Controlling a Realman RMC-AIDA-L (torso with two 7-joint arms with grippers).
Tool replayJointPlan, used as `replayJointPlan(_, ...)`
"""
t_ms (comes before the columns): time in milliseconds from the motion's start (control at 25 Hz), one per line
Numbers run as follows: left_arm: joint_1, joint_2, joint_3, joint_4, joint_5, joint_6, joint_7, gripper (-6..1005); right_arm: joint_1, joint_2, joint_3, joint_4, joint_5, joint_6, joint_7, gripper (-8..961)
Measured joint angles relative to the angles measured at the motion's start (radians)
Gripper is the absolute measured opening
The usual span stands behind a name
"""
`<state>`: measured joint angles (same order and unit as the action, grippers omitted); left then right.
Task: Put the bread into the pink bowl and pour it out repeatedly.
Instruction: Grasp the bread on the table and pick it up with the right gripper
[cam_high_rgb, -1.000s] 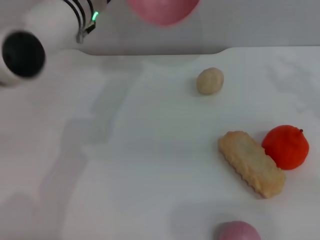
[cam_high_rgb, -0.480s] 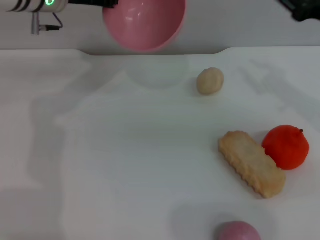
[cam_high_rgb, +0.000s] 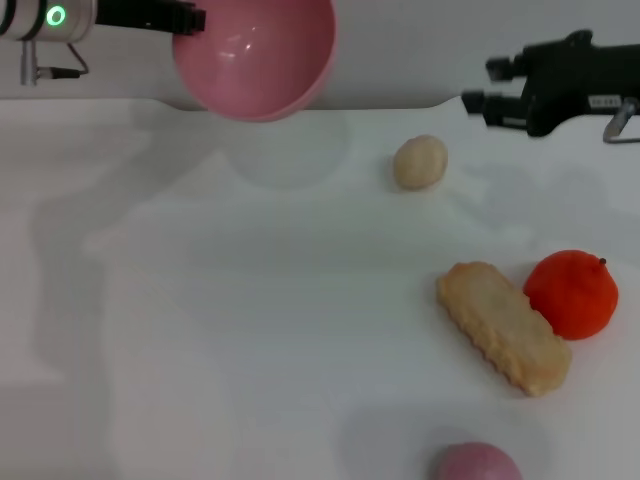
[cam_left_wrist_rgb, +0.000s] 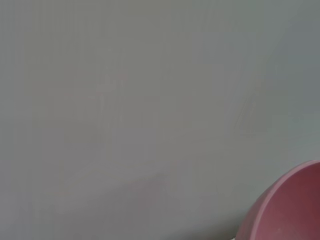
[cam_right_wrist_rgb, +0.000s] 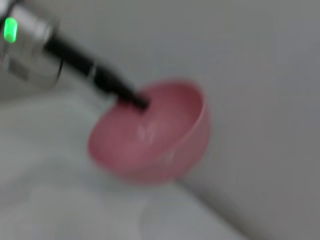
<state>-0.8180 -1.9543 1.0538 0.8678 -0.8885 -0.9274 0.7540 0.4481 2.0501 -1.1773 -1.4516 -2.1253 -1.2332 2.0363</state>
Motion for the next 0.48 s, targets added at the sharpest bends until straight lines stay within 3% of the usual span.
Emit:
replayJointPlan(120,0.005,0.001,-0.001,0.000,0.017,-0.002,-0.001,46,0.054,-0.022,-0.025,-0.049,-0.129,-0.148,0.112,536)
replayJointPlan(280,0.005,-0.005,-0.003,0.001,0.045,-0.012,-0.003,46,0.146,-0.050,-0.028,-0.006,-0.178,-0.333,0.151,540)
replayJointPlan(360,0.001,-0.008,-0.003,0.002,0.055,-0.019,-0.003,46,0.192,-0.053,-0.030,0.034,-0.195,-0.408,0.151,542)
replayJointPlan(480,-0.003,-0.013,-0.002,0.002,0.066,-0.023,-0.001,45,0.236,-0.041,-0.052,0.076,-0.252,-0.471,0.145,544)
